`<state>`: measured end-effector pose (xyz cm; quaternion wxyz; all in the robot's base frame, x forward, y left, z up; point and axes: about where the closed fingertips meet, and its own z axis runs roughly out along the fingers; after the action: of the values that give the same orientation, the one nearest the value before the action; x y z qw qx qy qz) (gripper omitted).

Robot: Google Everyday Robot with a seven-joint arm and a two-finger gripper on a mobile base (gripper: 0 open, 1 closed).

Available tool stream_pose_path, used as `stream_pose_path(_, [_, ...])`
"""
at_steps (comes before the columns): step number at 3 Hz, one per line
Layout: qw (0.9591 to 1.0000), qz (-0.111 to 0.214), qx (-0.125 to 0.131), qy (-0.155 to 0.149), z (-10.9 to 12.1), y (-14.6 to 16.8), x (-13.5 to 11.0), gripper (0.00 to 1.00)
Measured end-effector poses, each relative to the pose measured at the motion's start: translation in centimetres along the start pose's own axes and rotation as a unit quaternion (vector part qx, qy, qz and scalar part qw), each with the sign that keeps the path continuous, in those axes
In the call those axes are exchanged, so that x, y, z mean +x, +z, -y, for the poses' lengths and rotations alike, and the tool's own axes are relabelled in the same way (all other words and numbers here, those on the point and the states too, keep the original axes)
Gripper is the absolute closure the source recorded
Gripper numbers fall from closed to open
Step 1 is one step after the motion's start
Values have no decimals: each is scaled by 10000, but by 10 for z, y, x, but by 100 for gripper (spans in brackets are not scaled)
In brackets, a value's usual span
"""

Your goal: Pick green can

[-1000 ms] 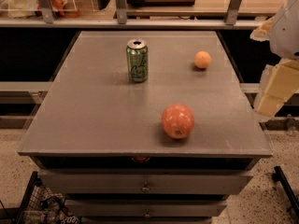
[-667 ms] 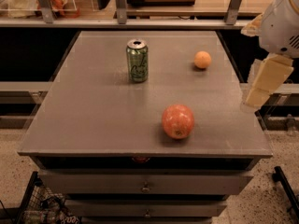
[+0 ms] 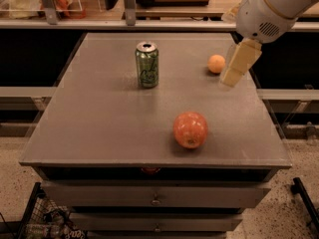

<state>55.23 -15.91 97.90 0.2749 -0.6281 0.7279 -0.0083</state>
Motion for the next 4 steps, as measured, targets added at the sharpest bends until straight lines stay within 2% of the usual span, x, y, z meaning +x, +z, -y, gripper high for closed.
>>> stream_pose_path(1, [9972,678,-309,19,18,31,-27,0])
stream_pose_path(2, [9966,750,-342,55,18,33,-29,0])
stream_pose_path(3, [9952,896,-310,248,21,51,-22,0])
stream_pose_path(4, [9906,1252,-154,527,35,82,-14,0])
